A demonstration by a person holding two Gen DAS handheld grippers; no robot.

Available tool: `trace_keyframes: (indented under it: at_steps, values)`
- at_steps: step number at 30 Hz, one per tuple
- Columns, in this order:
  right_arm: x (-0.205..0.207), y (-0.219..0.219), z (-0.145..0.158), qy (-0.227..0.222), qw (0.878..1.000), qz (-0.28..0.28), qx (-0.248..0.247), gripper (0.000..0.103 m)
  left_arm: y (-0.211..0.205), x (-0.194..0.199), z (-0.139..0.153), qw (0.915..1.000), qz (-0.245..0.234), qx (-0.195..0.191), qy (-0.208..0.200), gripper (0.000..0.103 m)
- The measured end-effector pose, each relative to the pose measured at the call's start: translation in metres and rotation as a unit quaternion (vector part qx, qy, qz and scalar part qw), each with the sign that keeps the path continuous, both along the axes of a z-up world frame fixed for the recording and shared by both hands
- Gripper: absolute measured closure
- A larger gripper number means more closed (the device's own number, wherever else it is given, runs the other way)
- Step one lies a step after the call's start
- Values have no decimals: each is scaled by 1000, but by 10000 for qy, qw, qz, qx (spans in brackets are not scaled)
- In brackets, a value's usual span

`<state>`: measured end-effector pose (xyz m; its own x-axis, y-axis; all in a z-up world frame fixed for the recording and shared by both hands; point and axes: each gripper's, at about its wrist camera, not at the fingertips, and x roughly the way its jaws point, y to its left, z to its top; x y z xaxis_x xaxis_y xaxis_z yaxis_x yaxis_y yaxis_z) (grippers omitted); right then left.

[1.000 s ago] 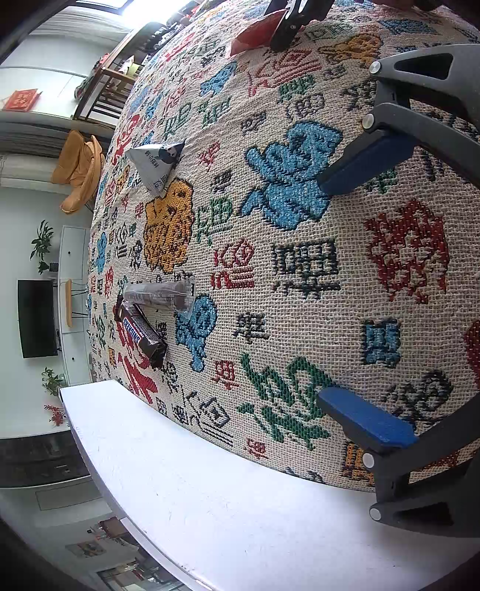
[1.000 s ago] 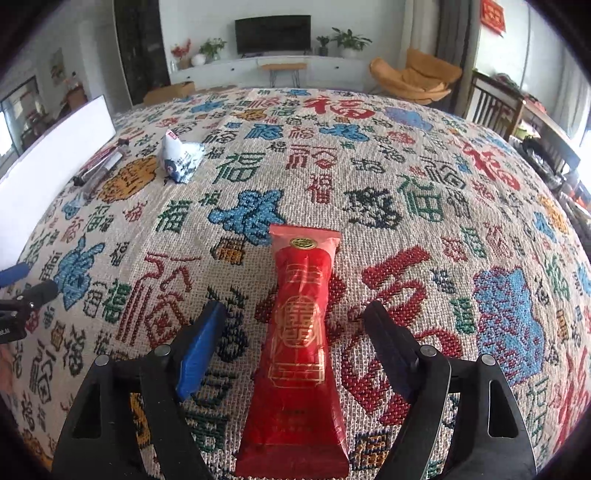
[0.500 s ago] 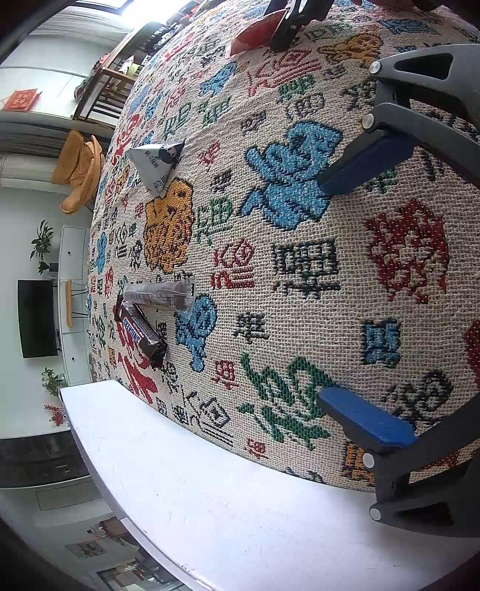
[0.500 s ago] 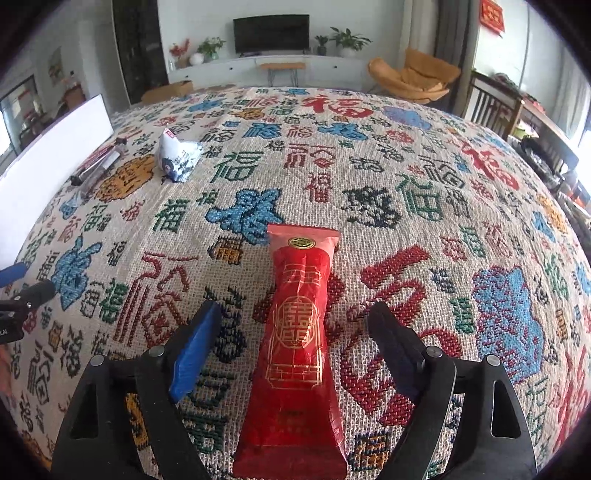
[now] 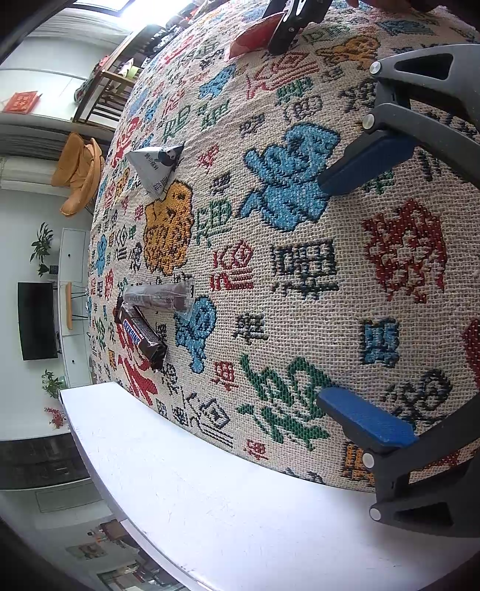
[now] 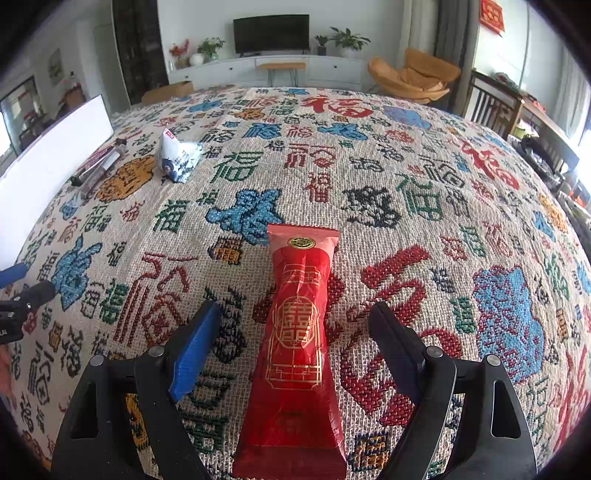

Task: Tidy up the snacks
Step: 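Lift the red snack bag with the right tool and hold it, then grasp the clear tube snack with the left tool while the right tool holds the red bag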

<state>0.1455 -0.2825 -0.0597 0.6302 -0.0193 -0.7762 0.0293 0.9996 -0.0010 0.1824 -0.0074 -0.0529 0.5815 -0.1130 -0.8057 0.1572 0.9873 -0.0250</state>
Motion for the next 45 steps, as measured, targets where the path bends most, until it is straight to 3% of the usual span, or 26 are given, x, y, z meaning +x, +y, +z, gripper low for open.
trace_keyframes:
  at_steps: [3,6,9,12,14,16,18,19,22,25,29,33,34,35,37,40,45]
  values:
    - [0,0,0,0,10000,0,0,18,5,-2,3,9997,-112,-202,105,0]
    - [0,0,0,-1,10000,0,2,18,23,14,11,9941,33,-1016,368,1]
    - [0,0,0,-2,10000,-2,2,18,29,48,24,9881,211,-1441,498,18]
    - [0,0,0,-2,10000,-2,3,18,11,93,27,9950,213,-854,476,23]
    - [0,0,0,-2,10000,-3,6,18,0,119,19,9961,221,-534,662,45]
    - [0,0,0,-2,10000,-4,7,18,-5,136,17,9976,327,-306,529,48]
    - [0,0,0,-2,10000,-3,9,18,-7,149,16,9974,426,-260,511,58]
    - [1,0,-1,-1,10000,-3,11,18,-6,152,16,9976,393,-322,470,84]
    - [1,0,0,-2,10000,-4,14,18,-3,143,17,9979,266,-443,391,84]
    - [1,0,-1,-3,10000,-7,16,18,2,107,19,9976,12,-553,414,85]
    - [1,0,-1,-3,10000,-8,14,18,9,30,29,9951,-317,-796,500,84]
    - [1,0,-1,-3,10000,-9,13,18,-2,-38,36,9940,-626,-799,409,82]
    - [1,0,-1,-3,10000,-9,11,18,-6,-48,35,9936,-678,-820,372,69]
    - [1,0,-1,-3,10000,-9,11,18,-12,-52,33,9938,-727,-783,299,39]
    - [2,0,-1,-3,10000,-9,13,18,-23,-50,27,9961,-730,-486,91,7]
    - [2,0,-1,-3,10000,-10,16,18,-33,-33,9,9981,-606,-10,123,7]
    - [1,0,-1,-5,10000,-10,21,18,-30,-27,-1,9989,-468,88,-9,0]
